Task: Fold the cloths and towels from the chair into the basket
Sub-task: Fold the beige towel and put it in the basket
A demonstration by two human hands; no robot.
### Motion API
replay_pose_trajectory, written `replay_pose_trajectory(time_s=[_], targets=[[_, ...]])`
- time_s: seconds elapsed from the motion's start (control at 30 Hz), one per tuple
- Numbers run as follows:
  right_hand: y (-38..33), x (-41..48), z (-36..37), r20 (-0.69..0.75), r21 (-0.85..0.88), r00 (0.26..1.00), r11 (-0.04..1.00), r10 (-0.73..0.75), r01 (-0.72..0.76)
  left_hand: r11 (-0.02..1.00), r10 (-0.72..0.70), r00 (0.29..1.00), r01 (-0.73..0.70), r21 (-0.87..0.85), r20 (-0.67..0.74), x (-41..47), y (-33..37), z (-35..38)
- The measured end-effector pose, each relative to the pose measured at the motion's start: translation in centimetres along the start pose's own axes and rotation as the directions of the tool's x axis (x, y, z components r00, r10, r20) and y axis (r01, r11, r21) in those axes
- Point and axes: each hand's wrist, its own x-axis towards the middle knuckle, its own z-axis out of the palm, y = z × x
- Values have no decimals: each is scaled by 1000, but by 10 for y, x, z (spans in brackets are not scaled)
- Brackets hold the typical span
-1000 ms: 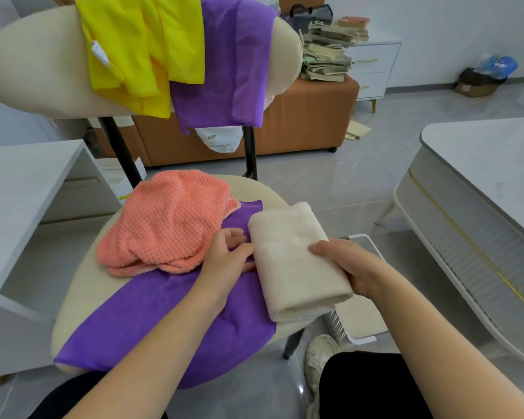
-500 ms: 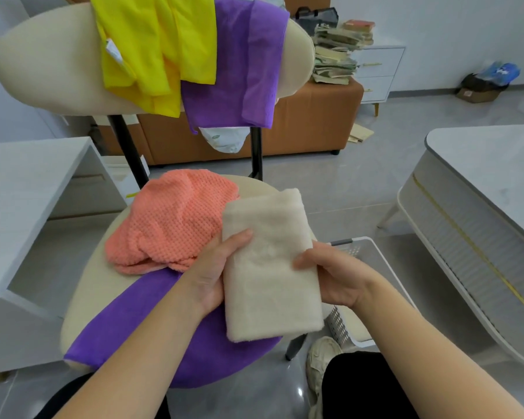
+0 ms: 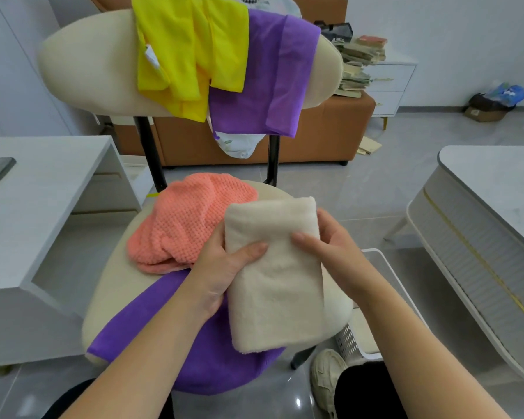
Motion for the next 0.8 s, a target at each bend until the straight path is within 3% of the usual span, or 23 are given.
replay_pose_trajectory(time_s=[0.17, 0.33, 0.47, 0.67, 0.8], targets=[[0, 9, -7, 126, -41, 992, 999, 27, -22, 988, -14, 993, -4, 156, 117, -4, 6, -2], [-1, 10, -9, 144, -175, 986, 983, 89, -63, 974, -6, 999, -3, 228, 38, 1, 2, 0], [0, 12, -13, 177, -150, 979, 986, 98, -71, 941, 120, 992, -105, 322, -25, 5, -3, 2], [-1, 11, -22, 198, -207, 977, 978, 77, -35, 906, 152, 970, -214, 365, 191, 13, 3, -7], [-2, 7, -26, 211, -250, 975, 968, 74, -20, 895, 177, 953, -259, 363, 245, 17, 4, -12]])
